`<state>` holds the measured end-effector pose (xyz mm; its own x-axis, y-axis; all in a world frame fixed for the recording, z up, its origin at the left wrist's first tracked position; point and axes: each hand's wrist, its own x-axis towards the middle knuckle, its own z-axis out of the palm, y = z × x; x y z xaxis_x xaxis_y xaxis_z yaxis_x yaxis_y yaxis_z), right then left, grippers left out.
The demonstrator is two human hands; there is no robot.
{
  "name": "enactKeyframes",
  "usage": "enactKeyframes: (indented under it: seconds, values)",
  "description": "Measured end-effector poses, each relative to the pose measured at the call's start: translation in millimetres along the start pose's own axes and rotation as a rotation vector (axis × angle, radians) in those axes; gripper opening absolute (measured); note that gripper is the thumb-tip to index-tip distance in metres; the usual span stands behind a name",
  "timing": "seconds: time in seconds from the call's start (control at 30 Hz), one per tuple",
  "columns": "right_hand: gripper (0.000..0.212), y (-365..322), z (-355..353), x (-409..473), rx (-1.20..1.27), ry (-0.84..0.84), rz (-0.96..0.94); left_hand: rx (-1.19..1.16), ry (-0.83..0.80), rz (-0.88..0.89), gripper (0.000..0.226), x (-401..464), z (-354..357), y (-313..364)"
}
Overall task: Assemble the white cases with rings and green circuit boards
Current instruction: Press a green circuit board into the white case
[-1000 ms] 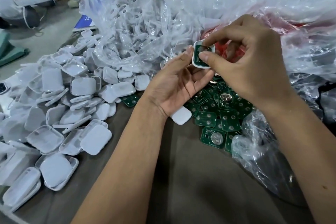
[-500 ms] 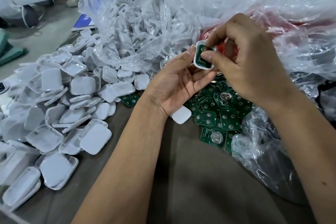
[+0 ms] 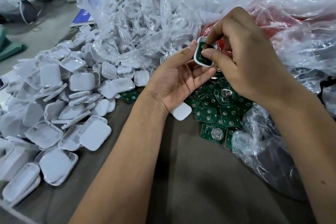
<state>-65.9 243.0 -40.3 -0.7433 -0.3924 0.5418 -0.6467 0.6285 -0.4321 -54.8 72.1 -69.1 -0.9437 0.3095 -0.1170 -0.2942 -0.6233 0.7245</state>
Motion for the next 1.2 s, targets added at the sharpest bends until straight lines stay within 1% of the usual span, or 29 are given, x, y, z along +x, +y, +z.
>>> enactKeyframes:
  seconds: [0.2, 0.33, 0.6, 0.9, 1.2]
  values:
    - [0.019, 0.7, -1.6, 0.4, 0.015, 0.029, -0.007, -0.005, 0.005, 0.004, 0.022, 0.6, -0.1, -0.1]
    - [0.021, -1.8, -3.6, 1.3, 0.019, 0.060, 0.001, -0.011, -0.007, 0.013, 0.034, -1.0, -0.9, 0.2]
    - [0.019, -7.5, -7.7, 1.3, 0.035, 0.051, 0.016, -0.019, -0.014, 0.017, 0.040, -4.9, 0.8, 0.4]
    - [0.020, -9.4, -10.5, 1.2, 0.032, 0.053, -0.013, -0.068, -0.015, 0.004, 0.030, -4.7, -1.5, 1.2]
    - [0.022, -11.3, -12.0, 1.3, 0.022, 0.074, -0.025, -0.043, -0.035, 0.014, 0.036, -4.0, -1.7, 0.9]
